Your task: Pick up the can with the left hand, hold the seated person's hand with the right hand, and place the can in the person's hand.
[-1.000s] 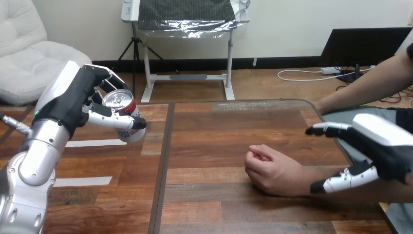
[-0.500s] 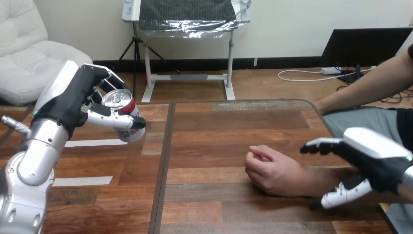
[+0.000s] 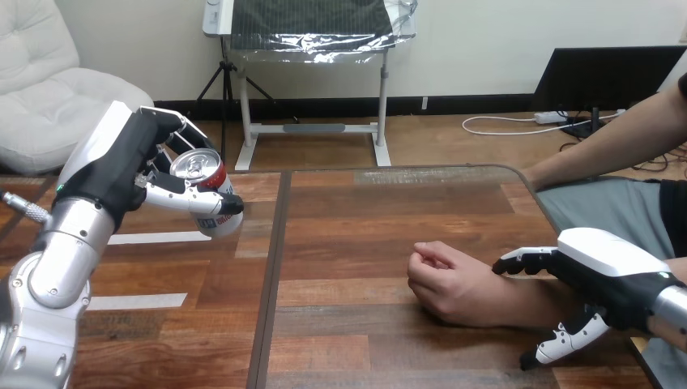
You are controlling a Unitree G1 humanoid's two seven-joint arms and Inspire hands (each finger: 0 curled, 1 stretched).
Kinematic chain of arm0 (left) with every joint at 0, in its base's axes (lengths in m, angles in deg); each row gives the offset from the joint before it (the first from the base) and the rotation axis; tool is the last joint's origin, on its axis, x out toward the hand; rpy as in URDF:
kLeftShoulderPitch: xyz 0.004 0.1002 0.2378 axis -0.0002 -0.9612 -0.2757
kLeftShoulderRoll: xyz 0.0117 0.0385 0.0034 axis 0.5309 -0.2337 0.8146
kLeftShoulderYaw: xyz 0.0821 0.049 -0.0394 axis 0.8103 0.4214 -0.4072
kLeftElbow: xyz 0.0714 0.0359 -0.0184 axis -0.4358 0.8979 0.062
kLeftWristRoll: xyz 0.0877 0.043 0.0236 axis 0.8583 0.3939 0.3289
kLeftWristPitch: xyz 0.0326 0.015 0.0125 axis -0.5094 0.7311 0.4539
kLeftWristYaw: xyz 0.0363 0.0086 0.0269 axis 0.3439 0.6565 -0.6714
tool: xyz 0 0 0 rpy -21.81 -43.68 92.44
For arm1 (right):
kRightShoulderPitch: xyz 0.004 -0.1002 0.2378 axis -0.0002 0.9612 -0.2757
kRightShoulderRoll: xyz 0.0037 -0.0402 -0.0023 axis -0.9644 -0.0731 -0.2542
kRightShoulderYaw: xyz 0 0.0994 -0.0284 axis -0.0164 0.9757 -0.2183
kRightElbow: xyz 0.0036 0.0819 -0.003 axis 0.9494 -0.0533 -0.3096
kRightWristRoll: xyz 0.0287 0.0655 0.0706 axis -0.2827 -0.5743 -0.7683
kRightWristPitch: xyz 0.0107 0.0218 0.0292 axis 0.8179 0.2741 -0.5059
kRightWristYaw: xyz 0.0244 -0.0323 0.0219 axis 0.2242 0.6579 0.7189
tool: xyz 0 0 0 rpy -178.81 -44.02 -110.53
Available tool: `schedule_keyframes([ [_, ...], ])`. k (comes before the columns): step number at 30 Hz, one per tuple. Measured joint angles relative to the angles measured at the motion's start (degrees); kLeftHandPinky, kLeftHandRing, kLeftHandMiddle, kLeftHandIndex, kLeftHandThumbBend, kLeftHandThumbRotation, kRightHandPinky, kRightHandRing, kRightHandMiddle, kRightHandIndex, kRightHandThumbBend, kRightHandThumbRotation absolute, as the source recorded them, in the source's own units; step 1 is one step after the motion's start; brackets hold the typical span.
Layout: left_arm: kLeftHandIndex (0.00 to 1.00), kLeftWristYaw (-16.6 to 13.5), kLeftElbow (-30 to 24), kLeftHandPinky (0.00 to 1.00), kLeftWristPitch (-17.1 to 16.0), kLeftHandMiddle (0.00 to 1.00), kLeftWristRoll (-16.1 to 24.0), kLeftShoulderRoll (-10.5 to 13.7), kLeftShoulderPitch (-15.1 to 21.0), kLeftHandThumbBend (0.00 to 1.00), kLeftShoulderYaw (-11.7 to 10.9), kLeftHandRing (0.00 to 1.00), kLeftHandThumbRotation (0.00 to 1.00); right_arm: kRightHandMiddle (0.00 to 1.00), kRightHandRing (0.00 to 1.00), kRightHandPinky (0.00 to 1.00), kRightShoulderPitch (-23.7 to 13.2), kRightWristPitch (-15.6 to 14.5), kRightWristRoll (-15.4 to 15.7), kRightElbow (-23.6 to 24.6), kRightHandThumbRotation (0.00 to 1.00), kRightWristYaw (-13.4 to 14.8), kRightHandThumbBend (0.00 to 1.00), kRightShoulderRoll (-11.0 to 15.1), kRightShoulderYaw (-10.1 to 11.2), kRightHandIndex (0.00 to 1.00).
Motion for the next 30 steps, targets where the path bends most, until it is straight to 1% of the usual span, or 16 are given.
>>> schedule_keyframes([
  [9,0.42,0.00,0.00,0.25,-0.20,0.38,-0.01,0.00,0.00,0.84,-0.01,0.29,0.00,0.81,0.80,0.77,-1.26,-0.46,1.58,-0.71,0.13,1.00,1.00,-0.04,-1.32,0.81],
  [16,0.42,0.00,0.00,0.24,-0.21,0.38,0.00,0.00,0.00,0.84,-0.04,0.28,0.00,0.80,0.79,0.72,-1.97,-1.36,2.68,-1.21,0.12,2.10,1.00,-0.13,-2.69,0.80],
  [23,0.42,0.00,0.00,0.20,-0.25,0.36,-0.01,0.00,0.00,0.84,-0.03,0.24,0.00,0.81,0.80,0.67,-2.87,-3.51,3.92,-1.44,0.12,2.33,1.00,-0.29,-3.91,0.81],
  [30,0.42,0.00,0.00,0.19,-0.25,0.36,0.00,0.00,0.00,0.84,-0.03,0.23,0.00,0.81,0.79,0.65,-3.95,-5.19,5.29,-2.28,0.11,2.77,1.00,-0.38,-5.49,0.81],
])
